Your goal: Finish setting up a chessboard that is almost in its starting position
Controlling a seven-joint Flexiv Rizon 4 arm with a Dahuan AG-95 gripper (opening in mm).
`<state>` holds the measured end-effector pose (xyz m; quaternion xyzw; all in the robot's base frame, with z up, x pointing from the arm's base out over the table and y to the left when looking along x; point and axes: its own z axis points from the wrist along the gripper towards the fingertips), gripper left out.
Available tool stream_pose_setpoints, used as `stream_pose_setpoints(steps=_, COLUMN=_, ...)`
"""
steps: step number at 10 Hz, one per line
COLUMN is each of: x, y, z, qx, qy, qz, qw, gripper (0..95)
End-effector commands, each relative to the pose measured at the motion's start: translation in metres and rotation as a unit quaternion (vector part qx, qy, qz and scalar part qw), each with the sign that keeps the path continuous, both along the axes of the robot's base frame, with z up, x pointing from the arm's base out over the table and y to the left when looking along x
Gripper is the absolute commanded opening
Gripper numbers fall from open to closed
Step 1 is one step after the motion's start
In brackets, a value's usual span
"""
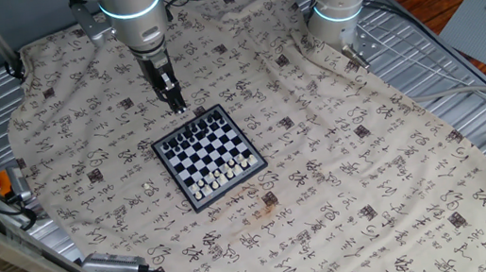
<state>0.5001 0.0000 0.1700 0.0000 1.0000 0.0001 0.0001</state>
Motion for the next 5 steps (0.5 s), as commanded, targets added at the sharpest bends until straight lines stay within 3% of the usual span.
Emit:
stream_pose_setpoints(steps=1, x=0.0000, y=0.0000, z=0.0000, qx=0.024, qy=-0.015, qz=0.087, qw=0.9958, gripper=0.0)
stream_pose_setpoints(steps=3, x=0.0000, y=-0.0001, z=-0.0004, qx=0.012, qy=-0.013, qz=0.094, qw=0.9955, gripper=0.0)
stream_pose_setpoints(steps=5, x=0.0000, y=-0.0001, z=-0.0004, qx=0.011, qy=-0.013, qz=0.099, qw=0.9950, gripper=0.0)
